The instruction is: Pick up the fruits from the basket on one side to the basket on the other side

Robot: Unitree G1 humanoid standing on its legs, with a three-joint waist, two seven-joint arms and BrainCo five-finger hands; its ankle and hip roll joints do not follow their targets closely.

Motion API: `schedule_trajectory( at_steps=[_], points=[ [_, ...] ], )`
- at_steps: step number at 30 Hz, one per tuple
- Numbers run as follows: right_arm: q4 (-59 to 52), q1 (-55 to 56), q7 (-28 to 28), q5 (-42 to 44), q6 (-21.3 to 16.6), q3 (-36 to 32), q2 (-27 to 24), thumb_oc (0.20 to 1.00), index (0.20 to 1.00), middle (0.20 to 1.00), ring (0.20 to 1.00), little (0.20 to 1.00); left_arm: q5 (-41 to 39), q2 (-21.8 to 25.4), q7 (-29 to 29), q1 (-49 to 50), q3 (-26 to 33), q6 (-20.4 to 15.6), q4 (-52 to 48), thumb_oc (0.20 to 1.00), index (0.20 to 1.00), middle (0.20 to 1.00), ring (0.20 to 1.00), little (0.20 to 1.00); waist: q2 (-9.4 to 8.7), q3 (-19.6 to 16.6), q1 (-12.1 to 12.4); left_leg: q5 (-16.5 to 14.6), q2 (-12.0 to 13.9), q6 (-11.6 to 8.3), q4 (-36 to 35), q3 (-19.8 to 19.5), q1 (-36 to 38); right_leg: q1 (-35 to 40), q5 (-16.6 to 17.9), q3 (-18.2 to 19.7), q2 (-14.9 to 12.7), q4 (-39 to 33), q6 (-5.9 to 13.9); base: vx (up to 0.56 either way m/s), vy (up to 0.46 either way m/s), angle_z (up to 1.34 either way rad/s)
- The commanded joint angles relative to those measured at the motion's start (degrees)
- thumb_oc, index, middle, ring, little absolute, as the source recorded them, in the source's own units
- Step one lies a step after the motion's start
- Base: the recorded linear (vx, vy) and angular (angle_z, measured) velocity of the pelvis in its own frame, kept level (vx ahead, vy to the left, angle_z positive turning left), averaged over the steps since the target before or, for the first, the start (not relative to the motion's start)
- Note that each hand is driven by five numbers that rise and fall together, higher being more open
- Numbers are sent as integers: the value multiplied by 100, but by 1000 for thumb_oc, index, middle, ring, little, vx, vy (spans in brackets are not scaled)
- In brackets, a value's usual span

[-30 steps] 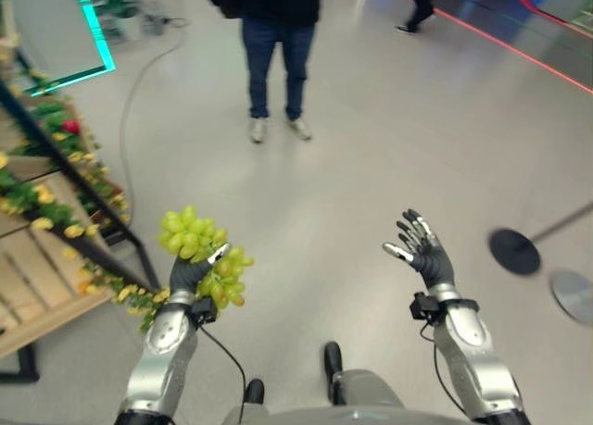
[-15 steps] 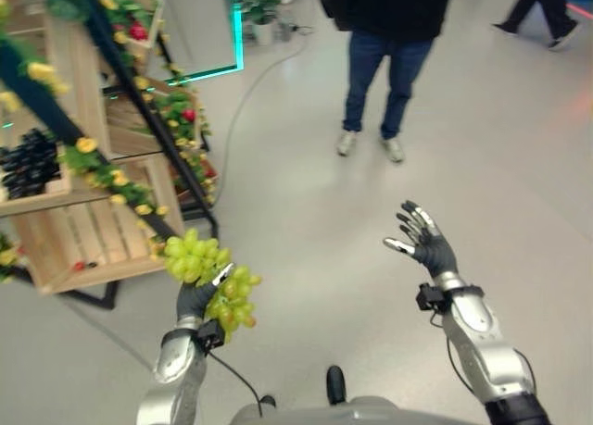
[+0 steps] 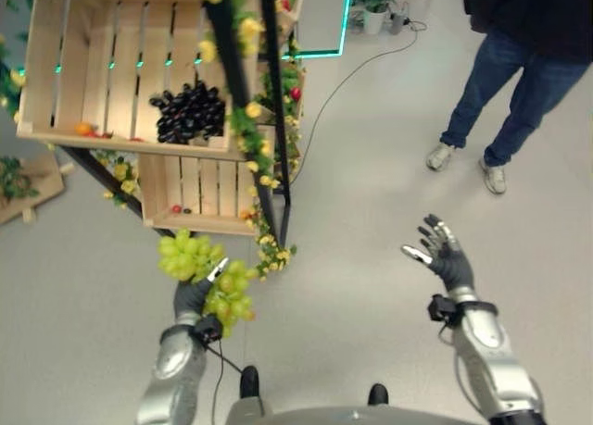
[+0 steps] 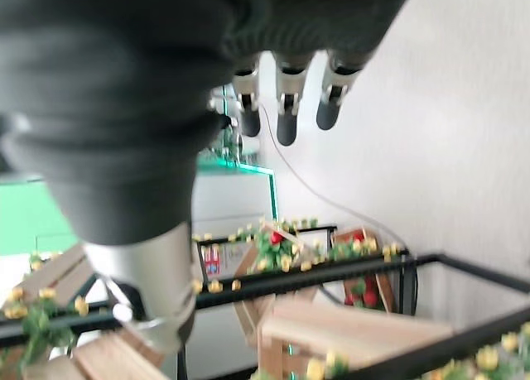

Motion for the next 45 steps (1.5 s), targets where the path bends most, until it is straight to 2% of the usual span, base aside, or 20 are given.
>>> schedule_trajectory(
  at_steps=[1, 5, 6, 10, 11, 13, 14, 15, 16, 17, 18, 20, 28, 30, 31, 34, 36, 38, 42, 45],
  points=[
    [-267, -154, -4, -134, -262, -241, -325, 1000, 1000, 1000, 1000, 1000, 235, 51, -75, -23, 161, -338, -584, 200, 200, 200, 200, 200, 125, -292, 10, -230, 249, 186, 3, -19, 13, -2, -338, -19, -268, 719, 472, 58, 251, 31],
    [-233, -134, -20, -189, -223, -219, -232, 1000, 1000, 1000, 1000, 1000, 277, 122, -44, -44, 159, -313, -578, 200, 200, 200, 200, 200, 58, -261, -22, -333, 15, 361, -26, -27, 56, -243, -8, 154, -484, 1256, 539, 47, 198, 13],
    [-236, -102, -35, -221, -215, -240, -190, 1000, 1000, 1000, 1000, 1000, 296, 185, -22, -77, 142, -299, -572, 200, 200, 200, 200, 200, 49, -255, -67, -372, -136, 456, -67, -106, 85, -411, 347, 338, -577, 1654, 548, 87, 215, 7],
    [-182, -93, -74, -277, -232, -191, -145, 1000, 1000, 1000, 1000, 1000, 323, 255, 37, -166, 144, -291, -602, 200, 200, 200, 200, 200, 190, -96, -162, -476, -302, 678, -80, -162, 327, -896, 871, 461, -625, 2817, 426, 66, 270, 22],
    [-171, -96, -79, -271, -227, -181, -151, 1000, 1000, 1000, 1000, 1000, 318, 276, 50, -203, 139, -282, -590, 200, 200, 200, 200, 200, 221, -41, -213, -527, -316, 687, -80, -203, 385, -1024, 680, 626, -484, 2920, 391, 85, 172, 4],
    [-125, -103, -94, -237, -234, -219, -166, 1000, 1000, 1000, 1000, 1000, 355, 291, 60, -307, 92, -294, -541, 200, 200, 200, 200, 200, 348, 35, -419, -541, -301, 703, -80, -343, 459, -1505, -168, 984, 376, 2652, 155, 156, 120, -14],
    [-43, -117, -89, -171, -241, -183, -166, 1000, 1000, 1000, 1000, 1000, 411, 280, 52, -368, 154, -297, -564, 200, 200, 200, 200, 200, 301, 57, -341, -586, -395, 701, -80, -248, 534, -1488, -260, 536, 322, 2169, 71, 146, 74, 13],
    [-38, -122, -89, -169, -244, -183, -164, 1000, 1000, 1000, 1000, 1000, 413, 282, 52, -371, 154, -296, -564, 200, 200, 200, 200, 200, 309, 71, -353, -586, -383, 699, -80, -263, 546, -1445, -245, 509, 333, 2124, 67, 122, 14, 28],
    [50, -157, -94, -163, -242, -153, -181, 1000, 1000, 1000, 1000, 1000, 437, 298, 83, -422, 206, -307, -569, 200, 200, 200, 200, 200, 253, 77, -267, -639, -435, 681, -80, -195, 588, -1519, -180, -4, 226, 1732, 48, 82, -10, 5],
    [117, -191, -93, -211, -230, -146, -214, 1000, 1000, 1000, 1000, 1000, 436, 291, 78, -442, 222, -293, -596, 200, 200, 200, 200, 200, 268, 94, -313, -662, -436, 688, -80, -241, 633, -1631, -129, -252, 378, 1569, 20, 213, -36, -4],
    [207, -51, -28, -189, -212, -133, -275, 1000, 1000, 1000, 1000, 1000, 454, 263, -13, -380, 257, -287, -679, 200, 200, 200, 200, 200, 204, 24, -363, -776, -542, 709, -58, -311, 711, -1245, -322, 14, 653, 1050, -50, 167, -18, -13],
    [241, 3, -4, -251, -171, -127, -334, 1000, 1000, 1000, 1000, 1000, 424, 236, -99, -314, 260, -283, -754, 200, 200, 200, 200, 200, 147, -1, -382, -833, -597, 729, -1, -348, 749, -972, -316, 250, 814, 762, -145, 145, -50, 32],
    [359, 88, 223, -185, -83, -181, -461, 1000, 1000, 1000, 1000, 1000, 56, 37, -300, 106, 617, -319, -1371, 200, 200, 200, 200, 200, 209, -254, -153, -1142, -507, 680, 570, -136, 693, -457, -382, 195, 1088, 270, -274, 127, -80, -9],
    [371, 76, 268, -166, -93, -152, -512, 1000, 1000, 1000, 1000, 1000, -49, 19, -258, 78, 689, -340, -1440, 200, 200, 200, 200, 200, 214, -198, -131, -1227, -563, 635, 1086, -161, 484, -369, -437, 261, 1110, 171, -324, 13, -62, -10],
    [321, 31, 311, -104, -100, -132, -605, 1000, 1000, 1000, 1000, 1000, -154, 34, -215, -19, 695, -391, -1473, 200, 200, 200, 200, 200, 171, -16, -79, -1213, -703, 510, 2104, -209, -27, -216, -477, 306, 1040, 82, -409, -76, -60, -16],
    [363, -17, 296, -72, -133, -131, -715, 1000, 1000, 1000, 1000, 1000, -193, 82, -132, -238, 675, -459, -1438, 200, 200, 200, 200, 200, 117, 171, 49, -720, -1069, 129, 3203, -894, -574, -57, -424, 321, 1009, -122, -532, -38, -34, -25],
    [466, -79, 239, -79, -127, -123, -706, 1000, 1000, 1000, 1000, 1000, -239, 76, -84, -334, 684, -449, -1391, 200, 200, 200, 200, 200, 127, 194, 31, -809, -929, 188, 2871, -1023, -585, 64, -437, 370, 1038, -186, -497, 80, 39, -36],
    [550, -69, 225, -98, -112, -122, -707, 1000, 1000, 1000, 1000, 1000, -218, 110, -6, -376, 794, -463, -1401, 200, 200, 200, 200, 200, 103, 144, 20, -936, -477, 188, 2230, -1103, -549, 125, -493, 469, 966, -184, -379, 148, 98, -12],
    [529, -105, 196, -132, -113, -140, -823, 1000, 1000, 1000, 1000, 1000, -197, 137, 133, -397, 900, -501, -1390, 200, 200, 200, 200, 200, 274, 118, 38, -160, 312, 73, 961, -1562, -474, 161, -674, 725, 1006, -91, -255, 93, 128, -19],
    [415, 18, 304, -230, -105, -199, -812, 1000, 1000, 1000, 1000, 1000, -241, 70, 74, -381, 973, -525, -1376, 200, 200, 200, 200, 200, 383, -9, -55, -346, 240, -6, 630, -1351, -149, 194, -637, 732, 958, -91, -213, 82, 140, -26]
  ],
)
